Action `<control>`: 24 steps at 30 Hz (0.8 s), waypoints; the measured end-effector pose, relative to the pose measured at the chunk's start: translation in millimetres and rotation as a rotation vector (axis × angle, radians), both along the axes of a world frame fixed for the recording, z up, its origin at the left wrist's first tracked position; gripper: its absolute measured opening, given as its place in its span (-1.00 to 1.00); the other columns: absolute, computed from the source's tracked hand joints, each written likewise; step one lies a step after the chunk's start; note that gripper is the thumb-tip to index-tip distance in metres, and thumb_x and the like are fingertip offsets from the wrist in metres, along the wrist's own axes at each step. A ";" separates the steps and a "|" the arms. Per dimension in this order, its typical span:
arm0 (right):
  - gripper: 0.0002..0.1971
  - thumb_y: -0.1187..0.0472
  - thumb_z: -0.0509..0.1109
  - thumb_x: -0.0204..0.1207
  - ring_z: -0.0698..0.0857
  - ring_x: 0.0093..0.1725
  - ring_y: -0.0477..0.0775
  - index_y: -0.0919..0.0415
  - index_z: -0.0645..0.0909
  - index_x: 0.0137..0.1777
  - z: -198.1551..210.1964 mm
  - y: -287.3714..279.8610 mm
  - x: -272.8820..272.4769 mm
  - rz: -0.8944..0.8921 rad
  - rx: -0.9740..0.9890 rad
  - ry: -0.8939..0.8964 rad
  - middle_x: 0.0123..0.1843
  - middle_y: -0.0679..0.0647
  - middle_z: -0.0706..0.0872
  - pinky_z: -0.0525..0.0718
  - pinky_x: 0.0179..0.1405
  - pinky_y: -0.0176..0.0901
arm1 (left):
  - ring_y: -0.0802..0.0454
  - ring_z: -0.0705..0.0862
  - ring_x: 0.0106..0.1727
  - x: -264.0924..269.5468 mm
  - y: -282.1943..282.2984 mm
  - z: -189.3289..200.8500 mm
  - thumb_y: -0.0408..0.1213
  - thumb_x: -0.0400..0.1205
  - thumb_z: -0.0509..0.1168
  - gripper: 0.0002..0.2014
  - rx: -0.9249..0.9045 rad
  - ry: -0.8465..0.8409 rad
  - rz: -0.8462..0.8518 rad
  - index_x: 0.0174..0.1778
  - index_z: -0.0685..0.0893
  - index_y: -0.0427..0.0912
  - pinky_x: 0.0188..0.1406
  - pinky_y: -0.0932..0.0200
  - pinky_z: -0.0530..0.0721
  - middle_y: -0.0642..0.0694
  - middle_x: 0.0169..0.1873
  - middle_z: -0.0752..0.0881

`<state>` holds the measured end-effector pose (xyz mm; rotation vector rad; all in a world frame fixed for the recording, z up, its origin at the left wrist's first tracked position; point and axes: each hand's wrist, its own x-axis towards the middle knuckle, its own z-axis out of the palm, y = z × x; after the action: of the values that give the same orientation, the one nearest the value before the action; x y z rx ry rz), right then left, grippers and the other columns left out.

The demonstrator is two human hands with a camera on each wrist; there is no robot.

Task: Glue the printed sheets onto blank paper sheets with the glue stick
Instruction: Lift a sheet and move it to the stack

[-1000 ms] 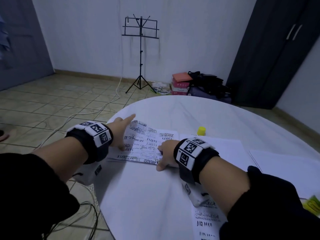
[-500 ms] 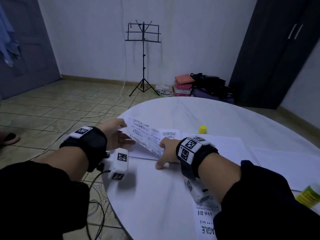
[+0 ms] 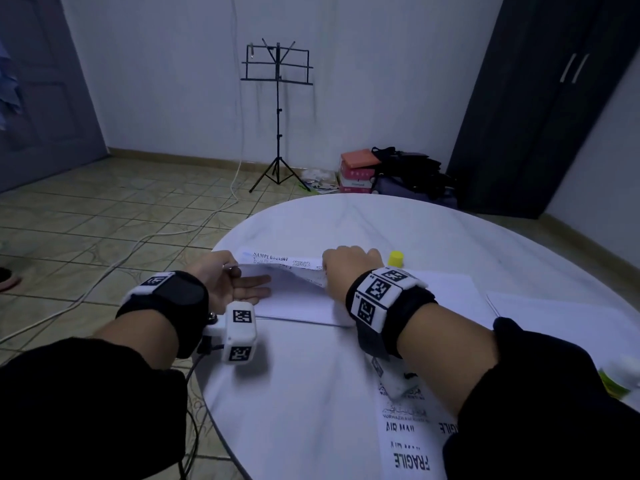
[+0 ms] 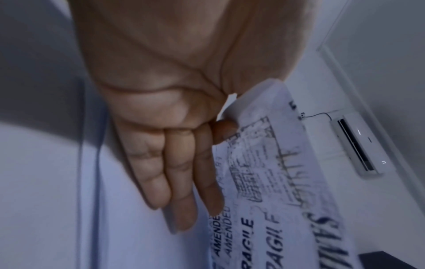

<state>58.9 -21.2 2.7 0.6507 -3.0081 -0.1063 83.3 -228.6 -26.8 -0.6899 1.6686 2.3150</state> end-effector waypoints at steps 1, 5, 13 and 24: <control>-0.74 0.28 0.19 0.53 0.53 0.21 0.17 0.07 0.51 0.19 0.6 3.3 -1.7 -0.038 -0.030 -0.034 0.16 0.07 0.59 0.34 0.19 0.03 | -0.36 0.79 -0.31 0.3 0.6 -1.0 -0.43 0.26 0.01 -0.87 -0.006 0.007 0.005 -0.52 0.23 -0.12 -0.05 -0.07 0.57 -0.41 -0.22 0.78; -0.86 0.30 0.20 0.52 0.57 0.00 0.15 0.08 0.52 0.00 0.9 11.6 -7.3 -0.136 -0.031 -0.148 0.01 0.05 0.63 0.34 0.12 -0.02 | -0.31 0.80 -0.31 -0.4 1.5 -4.6 -0.42 0.40 -0.02 -0.82 -0.017 0.018 0.024 -0.49 0.23 -0.11 -0.07 -0.02 0.60 -0.38 -0.24 0.79; -0.71 0.35 0.19 0.54 0.45 0.26 0.23 0.13 0.56 0.20 6.7 19.4 -5.0 -0.221 -0.234 -0.011 0.24 0.15 0.45 0.52 0.25 0.07 | -0.28 0.80 -0.25 -1.1 5.6 -3.2 -0.38 0.53 -0.05 -0.74 -0.073 0.010 0.043 -0.49 0.24 -0.10 -0.09 0.00 0.62 -0.43 -0.15 0.74; -0.72 0.31 0.15 0.67 0.51 -0.35 -0.03 0.32 0.59 0.27 23.0 36.8 -12.7 -0.365 -0.835 -0.418 -0.22 0.03 0.52 0.52 -0.63 -0.46 | -0.16 0.72 -0.08 2.0 18.8 0.0 -0.30 0.60 0.03 -0.82 -0.147 -0.028 0.057 -0.34 0.34 -0.17 0.22 0.03 0.51 -0.35 -0.11 0.70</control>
<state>46.2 15.6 25.7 0.0302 -3.0458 1.3249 85.4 -209.7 -26.8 -0.8050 1.8435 2.2249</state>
